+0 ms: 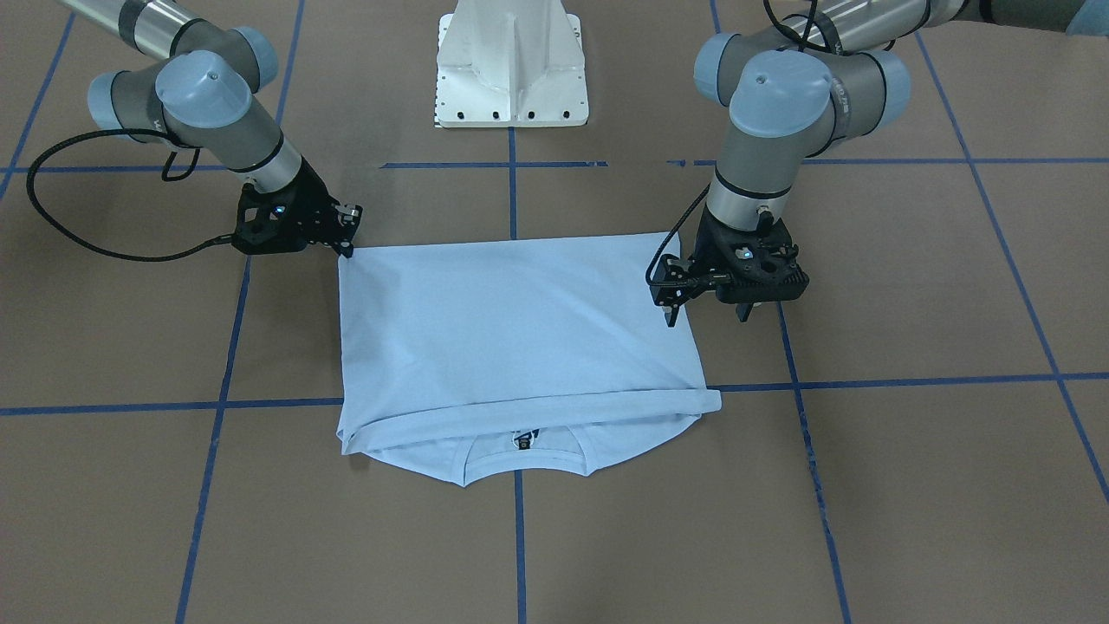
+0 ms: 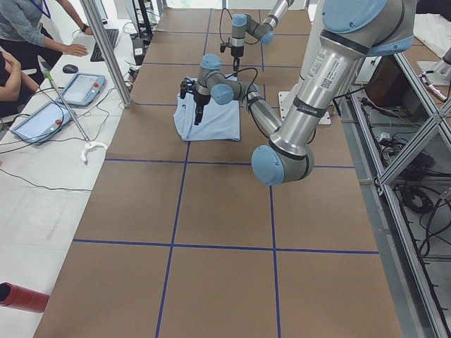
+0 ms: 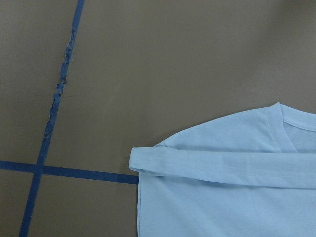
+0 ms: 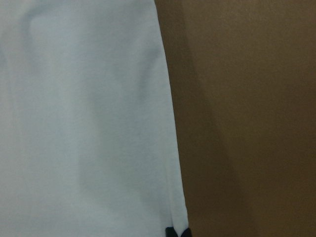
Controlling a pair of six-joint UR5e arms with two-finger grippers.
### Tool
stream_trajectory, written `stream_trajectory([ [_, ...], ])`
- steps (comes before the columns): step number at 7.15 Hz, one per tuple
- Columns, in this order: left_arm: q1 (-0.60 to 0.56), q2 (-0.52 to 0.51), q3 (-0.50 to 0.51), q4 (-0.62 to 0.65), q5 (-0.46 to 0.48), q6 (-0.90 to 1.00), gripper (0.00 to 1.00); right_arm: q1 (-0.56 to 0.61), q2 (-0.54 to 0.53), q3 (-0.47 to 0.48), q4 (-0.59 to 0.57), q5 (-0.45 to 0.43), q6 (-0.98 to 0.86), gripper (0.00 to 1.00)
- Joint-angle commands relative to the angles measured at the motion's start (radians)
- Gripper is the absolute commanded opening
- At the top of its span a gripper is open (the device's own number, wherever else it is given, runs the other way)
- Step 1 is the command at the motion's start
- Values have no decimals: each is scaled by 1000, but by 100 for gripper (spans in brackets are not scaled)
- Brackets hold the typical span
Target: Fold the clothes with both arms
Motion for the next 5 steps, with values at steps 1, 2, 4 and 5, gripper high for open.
stream_trajectory([
  [1, -2, 14, -34, 11, -3, 71, 100, -95, -153, 155, 0, -10, 3, 0],
  [2, -2, 42, -72, 11, -3, 67, 100, -146, -237, 223, 0, -10, 4, 0],
  [4, 4, 53, -104, 8, -3, 29, 100, -296, -362, 288, 9, -10, 21, 0],
  [5, 6, 50, -109, 7, -3, -7, 100, -373, -362, 305, 9, -10, 95, 0],
])
